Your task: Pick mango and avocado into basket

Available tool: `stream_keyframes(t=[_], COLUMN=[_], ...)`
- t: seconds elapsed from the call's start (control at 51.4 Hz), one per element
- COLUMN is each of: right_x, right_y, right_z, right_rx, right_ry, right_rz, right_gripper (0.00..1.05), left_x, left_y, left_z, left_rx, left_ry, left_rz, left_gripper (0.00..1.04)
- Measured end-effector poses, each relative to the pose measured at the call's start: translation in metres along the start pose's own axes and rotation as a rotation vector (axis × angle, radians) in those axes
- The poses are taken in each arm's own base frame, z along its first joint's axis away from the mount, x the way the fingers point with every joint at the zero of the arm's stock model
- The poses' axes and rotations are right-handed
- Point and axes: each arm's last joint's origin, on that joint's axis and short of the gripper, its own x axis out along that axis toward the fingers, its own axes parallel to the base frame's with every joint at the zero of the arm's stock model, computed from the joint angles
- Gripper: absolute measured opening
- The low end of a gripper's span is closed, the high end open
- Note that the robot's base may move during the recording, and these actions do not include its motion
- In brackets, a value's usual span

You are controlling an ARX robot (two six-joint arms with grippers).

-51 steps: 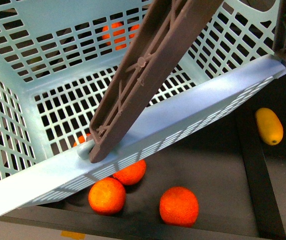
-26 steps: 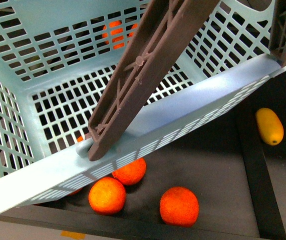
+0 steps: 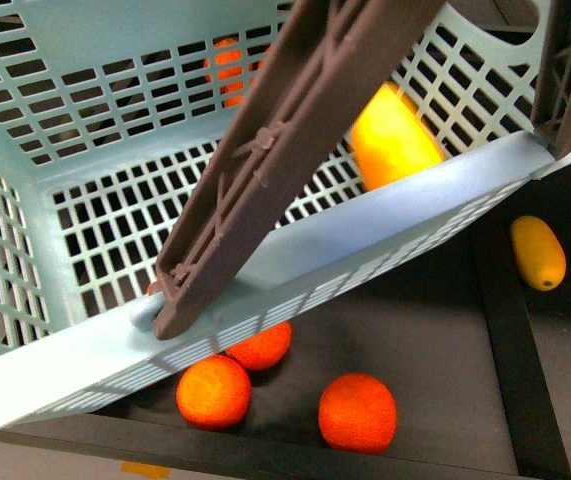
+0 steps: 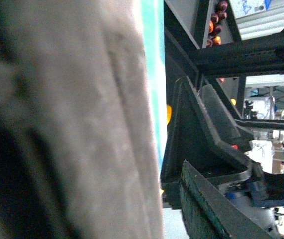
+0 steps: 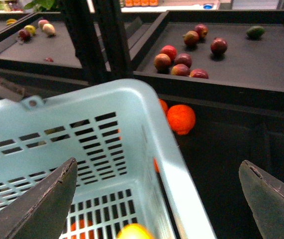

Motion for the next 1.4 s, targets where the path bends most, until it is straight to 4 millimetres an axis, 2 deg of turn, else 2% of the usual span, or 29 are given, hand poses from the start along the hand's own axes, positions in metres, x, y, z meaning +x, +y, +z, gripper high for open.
stream_keyframes(t=[0.272, 0.35, 0.37, 0.525, 0.72, 0.798, 0.953, 1.206, 1.401], right_x=[-0.023, -0.037, -0.039, -0.081, -0.109, -0.118, -0.138, -0.14, -0.14], right_y=[-0.046, -0.053, -0.055, -0.076, -0.087, -0.089, -0.093, -0.093, -0.093], right_z=[0.004, -0.003, -0.005, -0.04, -0.063, -0.068, -0.083, -0.084, -0.084], right_rx=[0.043, -0.002, -0.004, -0.043, -0.052, -0.058, -0.055, -0.055, -0.055], right_ry=[-0.05, -0.172, -0.178, -0.184, -0.168, -0.173, -0.172, -0.177, -0.178], right_rz=[-0.319, -0.383, -0.386, -0.406, -0.411, -0.409, -0.416, -0.418, -0.418], right_gripper=[0.95, 0.8, 0.78, 0.43, 0.12, 0.02, 0.04, 0.41, 0.79], left_x=[0.0, 0.0, 0.0, 0.0, 0.0, 0.0, 0.0, 0.0, 0.0], left_y=[0.001, 0.0, 0.0, 0.0, 0.0, 0.0, 0.0, 0.0, 0.0], left_z=[0.001, 0.0, 0.0, 0.0, 0.0, 0.0, 0.0, 0.0, 0.0], left_rx=[-0.003, 0.001, 0.002, -0.004, -0.001, -0.002, -0.001, -0.002, -0.002], left_ry=[-0.015, -0.009, -0.006, -0.003, -0.001, -0.002, -0.006, -0.002, -0.003], left_rz=[0.01, 0.006, 0.005, 0.004, 0.002, 0.003, 0.005, 0.003, 0.004], left_gripper=[0.29, 0.29, 0.29, 0.29, 0.29, 0.29, 0.29, 0.29, 0.29])
